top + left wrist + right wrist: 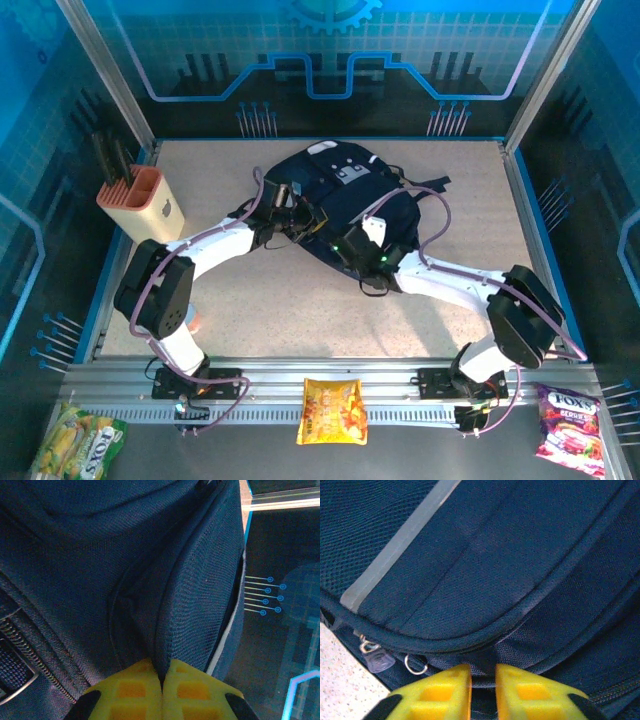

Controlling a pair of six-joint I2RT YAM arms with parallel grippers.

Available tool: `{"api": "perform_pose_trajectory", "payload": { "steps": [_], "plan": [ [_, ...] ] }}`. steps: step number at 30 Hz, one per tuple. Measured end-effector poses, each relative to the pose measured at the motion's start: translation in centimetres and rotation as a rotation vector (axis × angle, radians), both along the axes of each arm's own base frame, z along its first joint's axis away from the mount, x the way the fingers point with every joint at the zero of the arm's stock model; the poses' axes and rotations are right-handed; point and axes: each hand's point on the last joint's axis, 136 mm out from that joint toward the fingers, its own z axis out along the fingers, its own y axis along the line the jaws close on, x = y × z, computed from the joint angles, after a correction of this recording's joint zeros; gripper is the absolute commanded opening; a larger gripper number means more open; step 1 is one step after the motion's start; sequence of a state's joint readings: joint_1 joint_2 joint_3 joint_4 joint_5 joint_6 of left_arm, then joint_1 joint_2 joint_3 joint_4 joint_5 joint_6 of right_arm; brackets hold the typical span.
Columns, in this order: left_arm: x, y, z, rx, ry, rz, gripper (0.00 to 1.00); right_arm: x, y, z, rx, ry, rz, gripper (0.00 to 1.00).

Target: Pack books, pencil case, and school supplies into a backpack

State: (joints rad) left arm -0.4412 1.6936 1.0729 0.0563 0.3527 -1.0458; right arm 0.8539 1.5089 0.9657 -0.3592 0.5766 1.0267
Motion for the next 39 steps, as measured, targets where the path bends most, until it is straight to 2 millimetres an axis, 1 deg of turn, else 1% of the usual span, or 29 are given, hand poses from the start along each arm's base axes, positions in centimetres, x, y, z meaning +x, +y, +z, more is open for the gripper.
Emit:
{"api": "perform_pose_trajectory", "payload": {
  "steps": [4,7,9,11,16,19,22,28,35,37,39],
  "plan": [
    [0.0,0.0,0.1,-0.001,-0.001,-0.001,0.00,-0.3,0.6,1.2,-0.005,-0.031,0.055,0.36],
    [0.0,0.0,0.1,-0.001,0.001,-0.003,0.00,-0.5,1.6,2.3,0.014,-0.059,0.097,0.40],
    [0.0,0.0,0.2,-0.001,0.000,-0.003,0.00,-0.4,2.2,2.6,0.032,-0.061,0.113,0.41],
    [0.1,-0.1,0.3,-0.002,-0.002,-0.004,0.00,-0.3,2.8,2.6,0.045,-0.056,0.121,0.40],
    [0.1,-0.1,0.3,-0.001,0.000,-0.004,0.00,0.7,4.5,2.4,0.067,-0.041,0.118,0.32],
    [0.0,-0.1,0.3,-0.002,0.002,-0.005,0.00,1.1,5.0,2.1,0.066,-0.036,0.111,0.27],
    [0.0,-0.1,0.3,-0.003,0.002,-0.006,0.00,1.5,5.3,2.0,0.065,-0.035,0.103,0.24],
    [0.0,-0.1,0.3,-0.003,0.002,-0.006,0.00,1.9,5.4,1.7,0.043,-0.031,0.091,0.22],
    [0.0,-0.1,0.3,-0.003,0.002,-0.006,0.00,2.1,5.5,1.1,0.028,-0.012,0.069,0.27],
    [0.0,-0.1,0.3,-0.003,0.002,-0.006,0.00,2.2,5.5,0.9,0.024,-0.005,0.064,0.24],
    [0.0,-0.1,0.3,-0.002,0.002,-0.006,0.00,2.3,5.4,0.7,0.015,-0.001,0.057,0.18]
  ]
}}
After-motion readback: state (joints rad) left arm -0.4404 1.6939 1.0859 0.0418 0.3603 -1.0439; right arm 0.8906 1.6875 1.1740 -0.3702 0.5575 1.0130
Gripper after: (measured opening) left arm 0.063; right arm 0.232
